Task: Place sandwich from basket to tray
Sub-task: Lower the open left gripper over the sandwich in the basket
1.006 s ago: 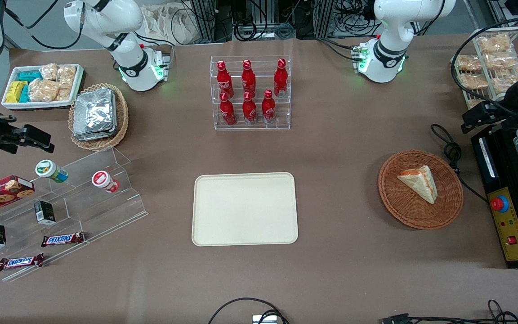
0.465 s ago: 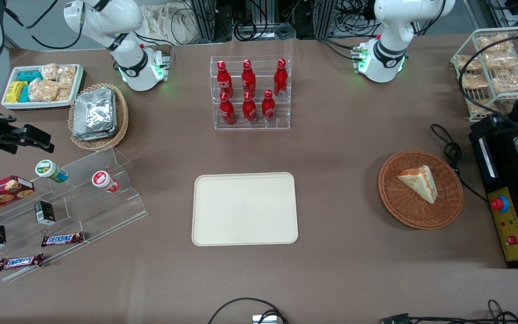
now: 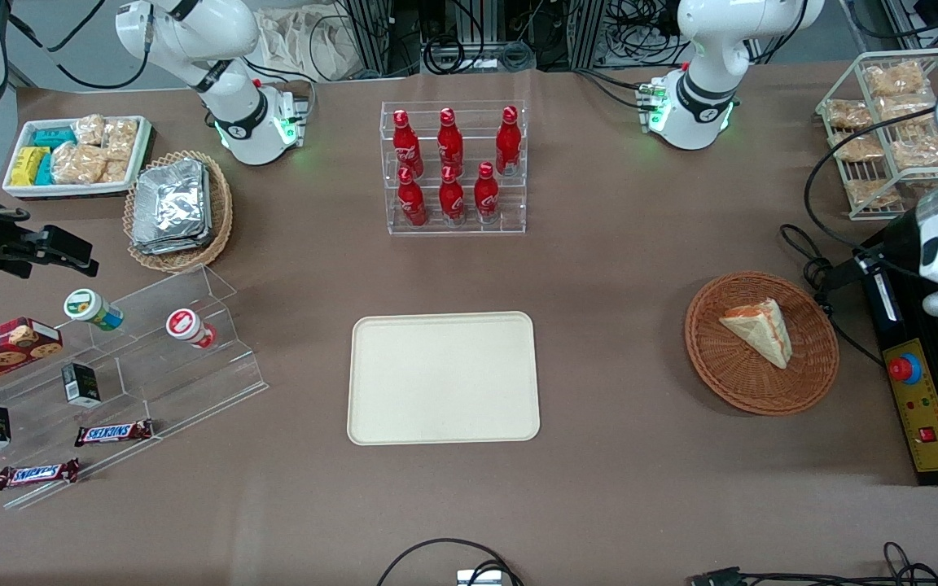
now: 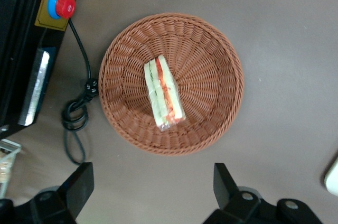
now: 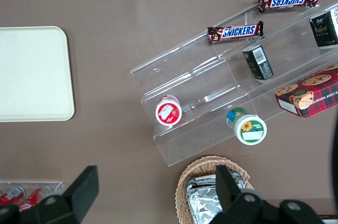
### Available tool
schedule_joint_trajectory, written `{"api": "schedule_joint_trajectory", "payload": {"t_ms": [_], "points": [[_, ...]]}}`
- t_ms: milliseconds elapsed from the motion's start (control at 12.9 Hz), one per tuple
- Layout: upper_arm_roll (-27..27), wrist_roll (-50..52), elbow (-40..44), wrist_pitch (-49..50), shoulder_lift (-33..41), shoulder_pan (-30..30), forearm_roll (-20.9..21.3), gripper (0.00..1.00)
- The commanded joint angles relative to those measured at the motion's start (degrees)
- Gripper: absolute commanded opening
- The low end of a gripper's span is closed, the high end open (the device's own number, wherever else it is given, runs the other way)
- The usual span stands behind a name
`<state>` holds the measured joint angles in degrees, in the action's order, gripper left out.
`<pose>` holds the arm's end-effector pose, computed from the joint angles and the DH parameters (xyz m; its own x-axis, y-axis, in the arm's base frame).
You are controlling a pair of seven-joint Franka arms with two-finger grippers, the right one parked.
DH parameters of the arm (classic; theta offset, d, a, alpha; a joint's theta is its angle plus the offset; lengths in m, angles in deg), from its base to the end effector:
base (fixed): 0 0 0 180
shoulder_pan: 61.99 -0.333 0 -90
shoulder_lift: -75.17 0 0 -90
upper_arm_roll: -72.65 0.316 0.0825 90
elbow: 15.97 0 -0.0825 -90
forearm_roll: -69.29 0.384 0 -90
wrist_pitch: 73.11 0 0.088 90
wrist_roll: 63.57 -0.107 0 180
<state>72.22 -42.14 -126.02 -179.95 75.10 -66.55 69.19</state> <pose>0.5521 0.0397 0.4824 0.9004 0.4318 -0.0539 0.4314 -0.9020 -0.0194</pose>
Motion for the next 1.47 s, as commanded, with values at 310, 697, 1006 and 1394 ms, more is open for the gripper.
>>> {"api": "schedule_joint_trajectory", "payload": {"t_ms": [310,697,1006,1394], "points": [[-0.27,10.29,-16.23,-20.22,1.22,-0.19,0.45,1.00],[-0.27,14.08,-17.73,-26.47,-2.99,-0.10,0.45,1.00],[-0.36,17.23,-19.31,-31.48,-5.28,0.43,0.45,1.00],[-0.36,18.12,-21.95,-38.51,-8.09,0.52,0.45,1.00]]}}
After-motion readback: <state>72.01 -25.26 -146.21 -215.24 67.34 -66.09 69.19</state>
